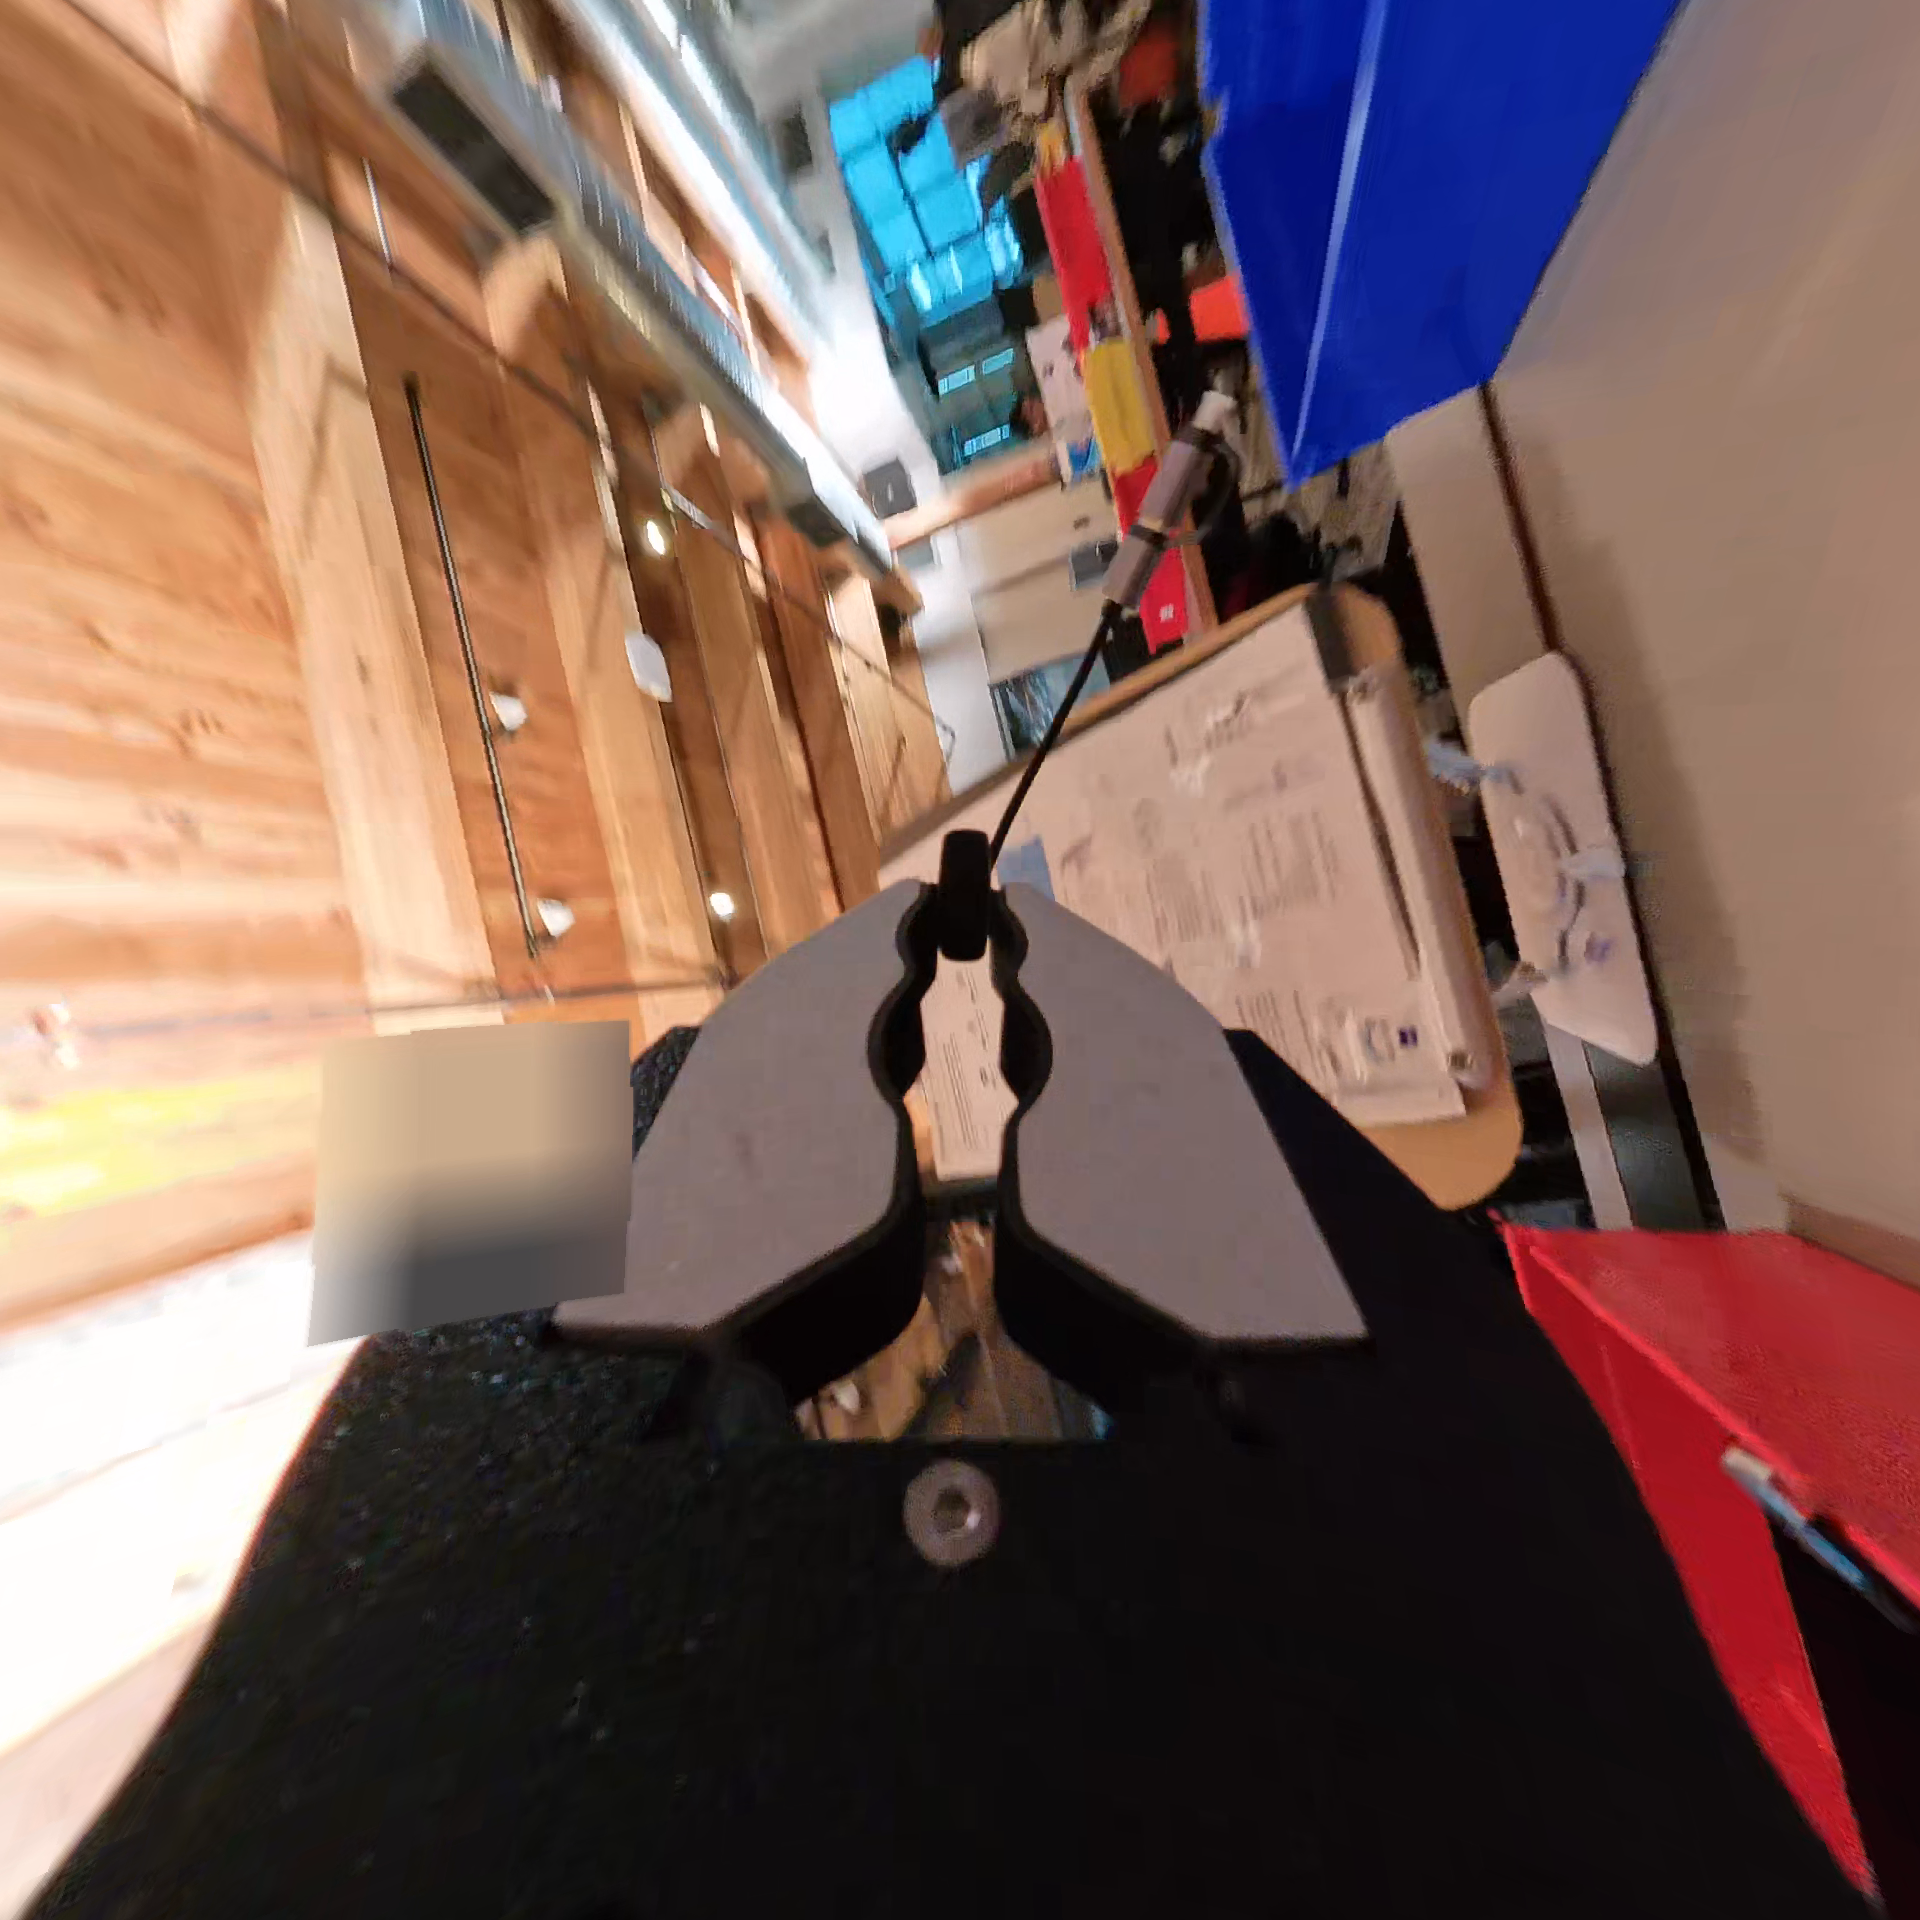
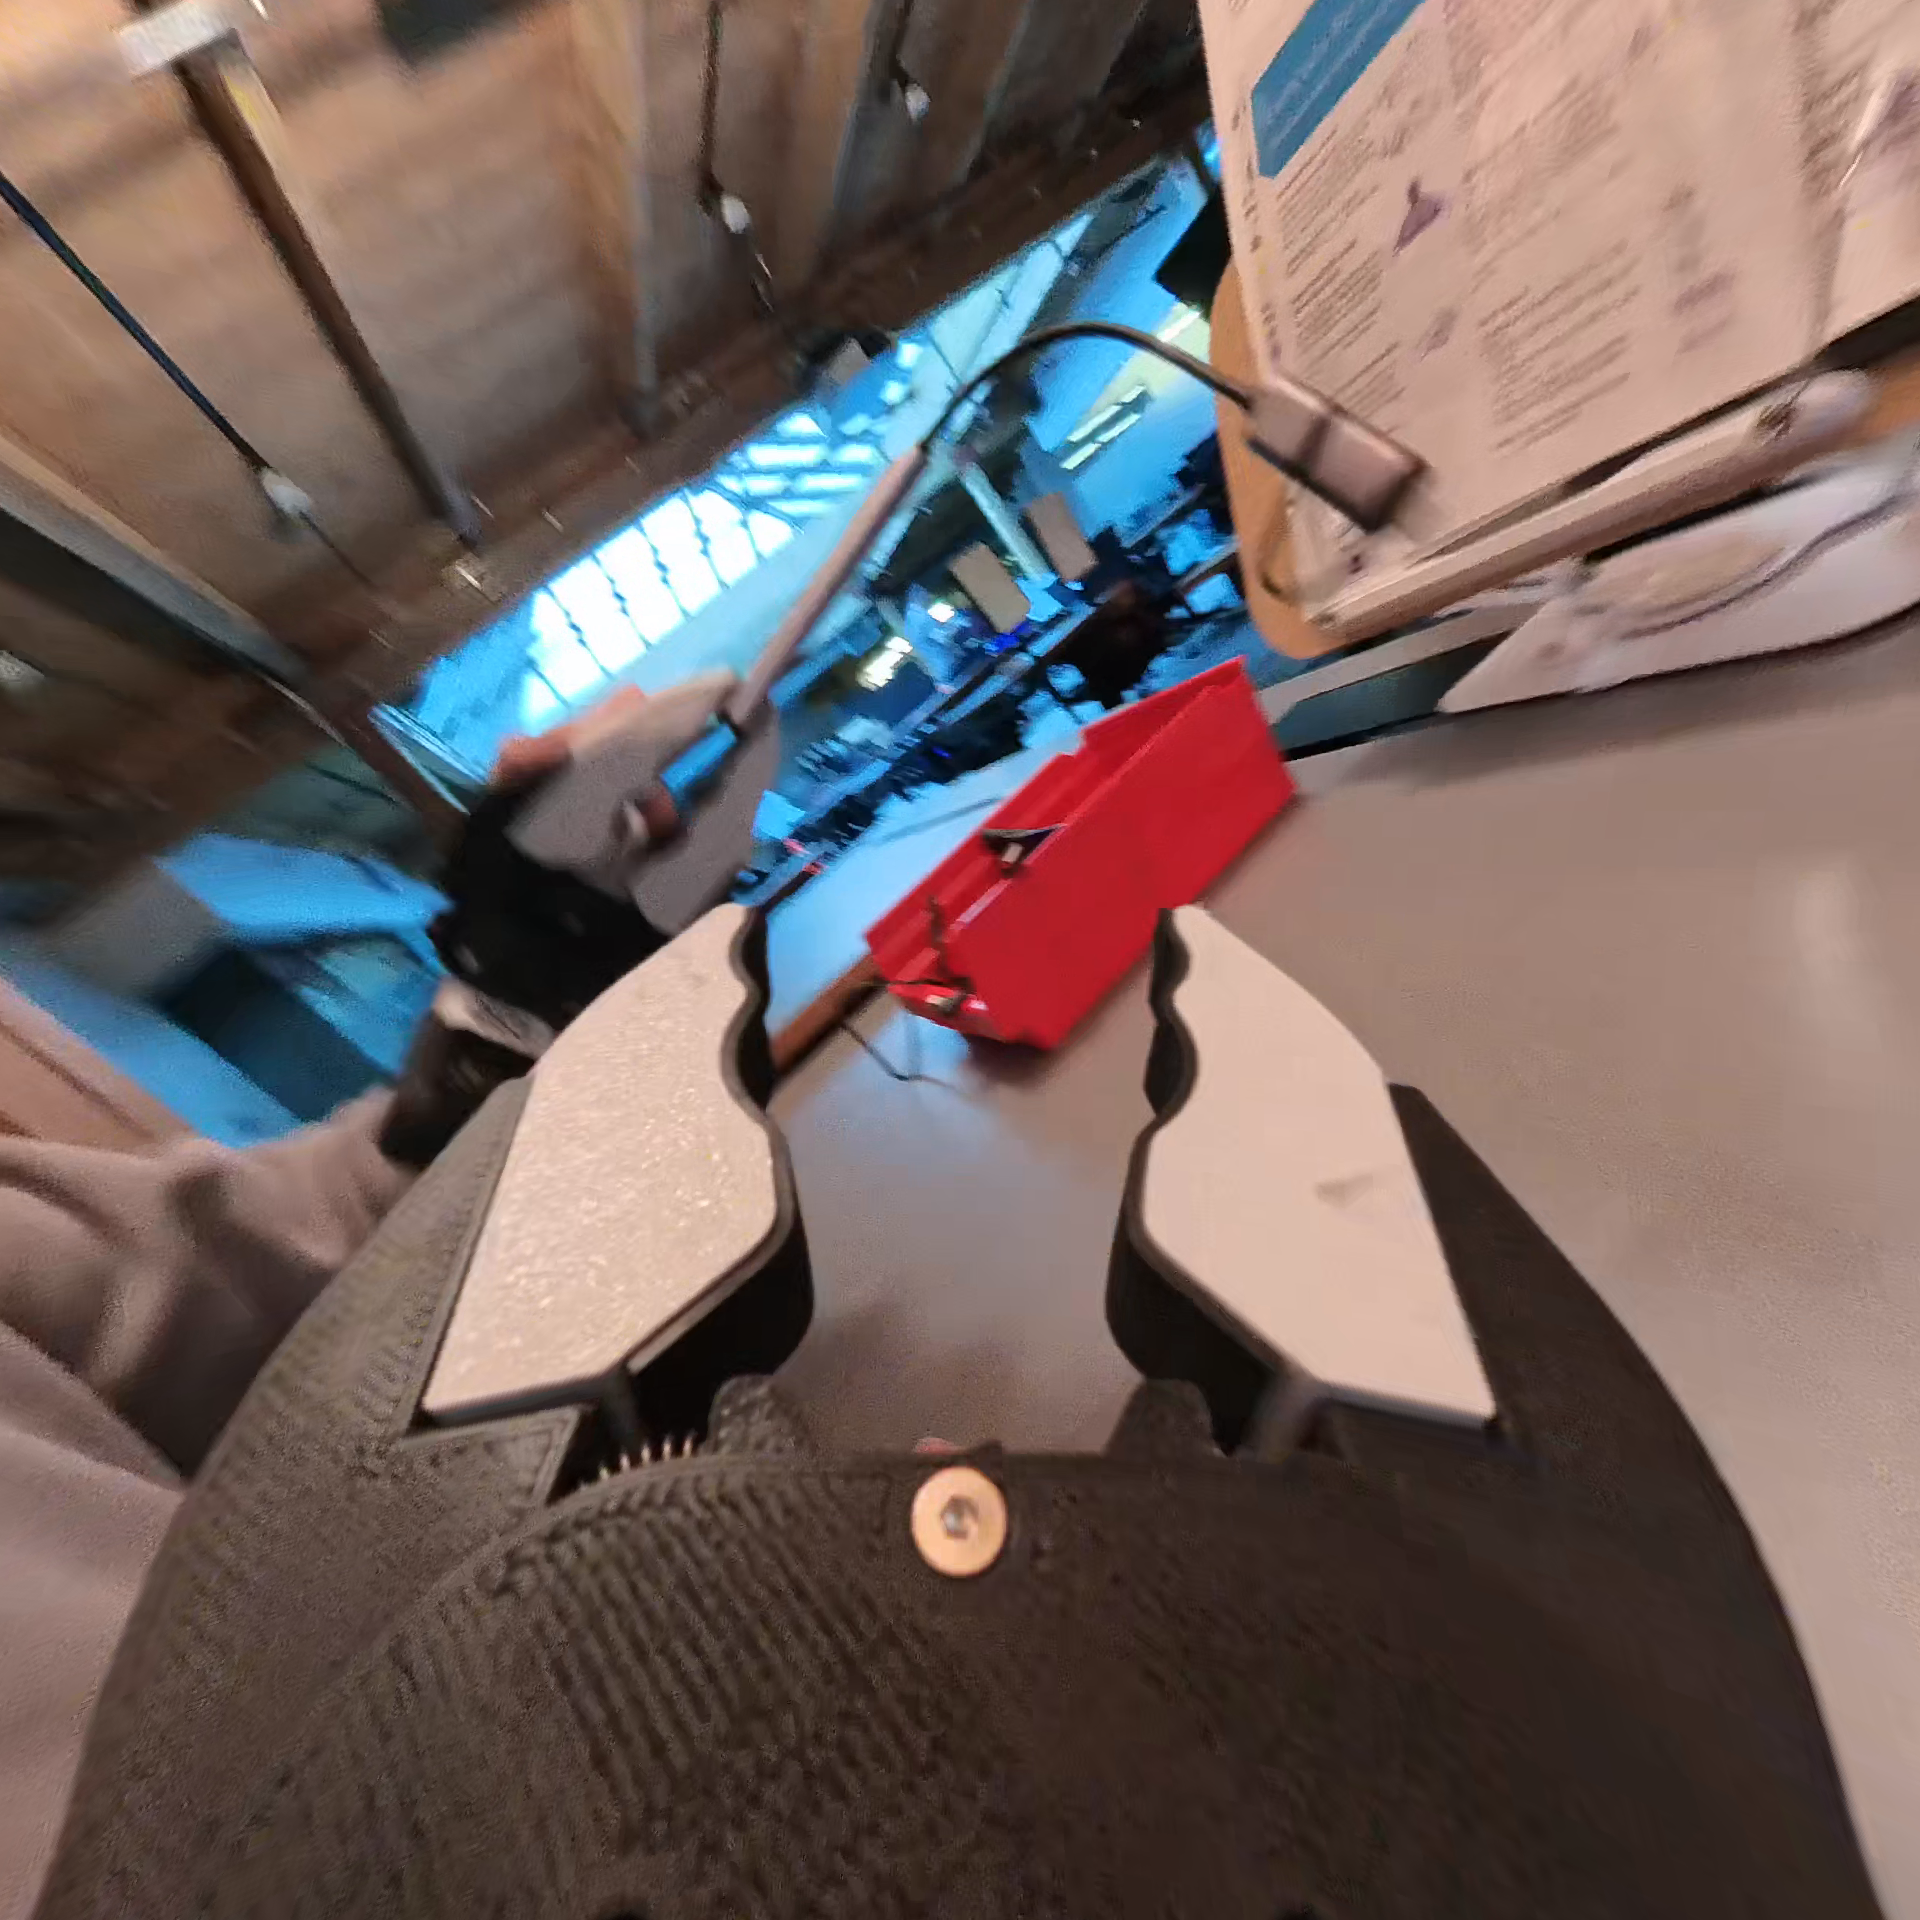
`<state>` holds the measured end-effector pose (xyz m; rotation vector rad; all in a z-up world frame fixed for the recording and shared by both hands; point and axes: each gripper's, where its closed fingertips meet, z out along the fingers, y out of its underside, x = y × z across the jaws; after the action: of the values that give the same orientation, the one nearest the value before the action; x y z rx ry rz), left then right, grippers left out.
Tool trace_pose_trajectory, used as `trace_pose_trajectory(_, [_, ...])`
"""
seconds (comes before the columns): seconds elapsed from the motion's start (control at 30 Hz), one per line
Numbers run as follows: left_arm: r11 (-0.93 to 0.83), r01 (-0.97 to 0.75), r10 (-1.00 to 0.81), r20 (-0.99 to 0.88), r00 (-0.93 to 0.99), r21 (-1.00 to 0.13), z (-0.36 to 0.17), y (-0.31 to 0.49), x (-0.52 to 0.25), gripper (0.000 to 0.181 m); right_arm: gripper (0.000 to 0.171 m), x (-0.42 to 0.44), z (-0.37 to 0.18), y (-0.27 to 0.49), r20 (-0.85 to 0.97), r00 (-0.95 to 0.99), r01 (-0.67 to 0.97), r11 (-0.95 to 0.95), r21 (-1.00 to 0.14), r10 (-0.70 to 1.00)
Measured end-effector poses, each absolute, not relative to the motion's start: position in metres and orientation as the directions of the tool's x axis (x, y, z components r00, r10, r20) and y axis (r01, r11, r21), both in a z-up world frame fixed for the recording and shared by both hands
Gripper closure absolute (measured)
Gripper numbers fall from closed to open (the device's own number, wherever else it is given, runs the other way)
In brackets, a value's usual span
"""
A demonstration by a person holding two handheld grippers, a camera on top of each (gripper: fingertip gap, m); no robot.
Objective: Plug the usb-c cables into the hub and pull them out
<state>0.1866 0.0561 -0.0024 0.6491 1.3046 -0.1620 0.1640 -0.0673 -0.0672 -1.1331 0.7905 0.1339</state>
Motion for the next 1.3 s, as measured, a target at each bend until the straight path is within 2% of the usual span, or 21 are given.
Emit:
trace_pose_trajectory(0.07, [0.762, 0.502, 0.293, -0.909, 0.297, 0.409, -0.031, 0.036, 0.173, 0.173, 0.115, 0.166, -0.075, -0.059, -0.719, 0.667, -0.571, 0.487, -0.661, -0.194])
trace_pose_trajectory(0.2, [0.688, 0.559, 0.346, -0.886, 0.308, 0.463, -0.073, 0.013, 0.151, 0.173, 0.125, 0.174, -0.096, -0.043, -0.829, 0.554, -0.692, 0.511, -0.511, -0.079])
trace_pose_trajectory(0.4, [0.650, 0.616, 0.333, -0.895, 0.296, 0.445, -0.092, 0.002, 0.131, 0.173, 0.122, 0.177, -0.103, -0.016, -0.848, 0.529, -0.752, 0.483, -0.449, 0.036])
trace_pose_trajectory(0.47, [0.647, 0.620, 0.339, -0.896, 0.287, 0.444, -0.096, 0.002, 0.129, 0.173, 0.135, 0.175, -0.100, -0.007, -0.834, 0.543, -0.762, 0.472, -0.443, 0.093])
trace_pose_trajectory(0.53, [0.652, 0.610, 0.346, -0.892, 0.290, 0.451, -0.098, 0.006, 0.131, 0.173, 0.161, 0.172, -0.091, -0.005, -0.805, 0.569, -0.761, 0.481, -0.436, 0.170])
trace_pose_trajectory(0.6, [0.644, 0.607, 0.354, -0.885, 0.302, 0.465, -0.099, 0.008, 0.130, 0.173, 0.161, 0.170, -0.091, -0.003, -0.793, 0.572, -0.770, 0.469, -0.431, 0.211])
trace_pose_trajectory(0.7, [0.659, 0.622, 0.338, -0.906, 0.257, 0.422, -0.102, 0.009, 0.130, 0.172, 0.162, 0.169, -0.094, -0.004, -0.789, 0.551, -0.799, 0.443, -0.406, 0.271])
trace_pose_trajectory(0.77, [0.683, 0.656, 0.277, -0.945, 0.174, 0.321, -0.102, 0.008, 0.129, 0.169, 0.163, 0.166, -0.088, -0.008, -0.761, 0.566, -0.794, 0.456, -0.402, 0.316])
trace_pose_trajectory(0.83, [0.717, 0.676, 0.177, -0.983, 0.056, 0.167, -0.097, 0.011, 0.130, 0.157, 0.163, 0.165, -0.079, -0.016, -0.720, 0.613, -0.759, 0.495, -0.422, 0.327])
trace_pose_trajectory(0.9, [0.738, 0.666, -0.004, -0.989, -0.148, -0.103, -0.091, 0.016, 0.131, 0.145, 0.162, 0.161, -0.070, -0.024, -0.656, 0.692, -0.694, 0.525, -0.492, 0.301])
trace_pose_trajectory(0.93, [0.716, 0.631, -0.126, -0.945, -0.302, -0.298, -0.091, 0.019, 0.131, 0.139, 0.162, 0.159, -0.064, -0.028, -0.618, 0.734, -0.652, 0.544, -0.528, 0.281])
trace_pose_trajectory(0.97, [0.650, 0.549, -0.270, -0.835, -0.479, -0.525, -0.092, 0.021, 0.130, 0.136, 0.162, 0.156, -0.059, -0.032, -0.571, 0.776, -0.608, 0.559, -0.563, 0.268])
trace_pose_trajectory(1.0, [0.521, 0.399, -0.399, -0.629, -0.667, -0.754, -0.093, 0.020, 0.128, 0.137, 0.163, 0.153, -0.055, -0.035, -0.525, 0.813, -0.562, 0.573, -0.597, 0.251])
trace_pose_trajectory(1.03, [0.335, 0.177, -0.461, -0.325, -0.826, -0.925, -0.095, 0.017, 0.122, 0.134, 0.163, 0.152, -0.053, -0.036, -0.487, 0.845, -0.515, 0.582, -0.629, 0.221])
trace_pose_trajectory(1.07, [0.132, -0.090, -0.443, 0.022, -0.896, -0.987, -0.095, 0.013, 0.116, 0.129, 0.163, 0.150, -0.051, -0.036, -0.453, 0.869, -0.476, 0.585, -0.656, 0.199])
trace_pose_trajectory(1.1, [-0.034, -0.355, -0.356, 0.344, -0.869, -0.934, -0.096, 0.009, 0.114, 0.126, 0.163, 0.147, -0.050, -0.034, -0.424, 0.886, -0.449, 0.586, -0.675, 0.189])
trace_pose_trajectory(1.13, [-0.145, -0.558, -0.201, 0.576, -0.792, -0.817, -0.095, 0.006, 0.110, 0.121, 0.163, 0.146, -0.049, -0.032, -0.401, 0.900, -0.418, 0.594, -0.687, 0.170])
trace_pose_trajectory(1.17, [-0.211, -0.699, -0.041, 0.721, -0.692, -0.683, -0.093, 0.004, 0.107, 0.123, 0.162, 0.145, -0.048, -0.031, -0.373, 0.916, -0.381, 0.604, -0.699, 0.146])
trace_pose_trajectory(1.23, [-0.287, -0.856, 0.225, 0.839, -0.496, -0.430, -0.086, 0.006, 0.108, 0.121, 0.162, 0.138, -0.047, -0.027, -0.302, 0.943, -0.322, 0.606, -0.727, 0.139])
trace_pose_trajectory(1.3, [-0.276, -0.920, 0.400, 0.837, -0.373, -0.278, -0.081, 0.008, 0.104, 0.129, 0.162, 0.133, -0.047, -0.024, -0.242, 0.964, -0.260, 0.601, -0.756, 0.112])
